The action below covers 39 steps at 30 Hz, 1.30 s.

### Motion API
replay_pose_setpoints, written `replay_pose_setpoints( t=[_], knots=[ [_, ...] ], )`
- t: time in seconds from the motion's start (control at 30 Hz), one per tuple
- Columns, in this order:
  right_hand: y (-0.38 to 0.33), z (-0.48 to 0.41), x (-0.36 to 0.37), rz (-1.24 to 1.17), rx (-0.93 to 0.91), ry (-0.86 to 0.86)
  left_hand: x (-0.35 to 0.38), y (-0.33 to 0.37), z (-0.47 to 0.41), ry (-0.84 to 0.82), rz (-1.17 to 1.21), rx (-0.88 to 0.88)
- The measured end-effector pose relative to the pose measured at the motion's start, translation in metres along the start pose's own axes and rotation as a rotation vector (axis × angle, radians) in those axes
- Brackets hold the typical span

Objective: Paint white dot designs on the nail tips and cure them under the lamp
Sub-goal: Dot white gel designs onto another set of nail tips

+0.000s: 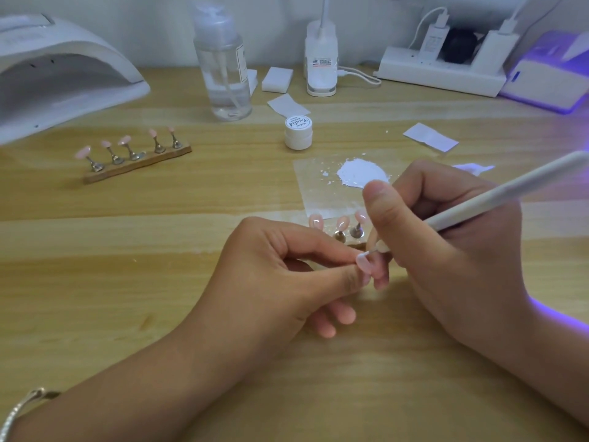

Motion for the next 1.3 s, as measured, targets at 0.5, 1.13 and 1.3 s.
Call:
replay_pose_setpoints(
  t=[0.5, 1.13, 1.3],
  knots=[
    [-0.005, -0.056, -0.035, 0.185, -0.039, 0.131, 0.002, 0.000, 0.001, 0.031, 0.044, -0.038],
    [0.003, -0.095, -0.036, 0.413, -0.009, 0.081, 0.001, 0.001, -0.002, 0.035, 0.022, -0.087],
    [-0.016, -0.021, -0.019, 0.078, -0.058, 0.111, 0.001, 0.002, -0.001, 0.045, 0.035, -0.094]
  ],
)
Point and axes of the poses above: each hand's wrist, its own z-axis away from the middle knuckle, its own x-axis out of the palm, y = z × x, the point moved 3 cm from there along -z, towards the middle knuckle, and after that the axes turned 3 degrees about z, right-handed, at the moved point
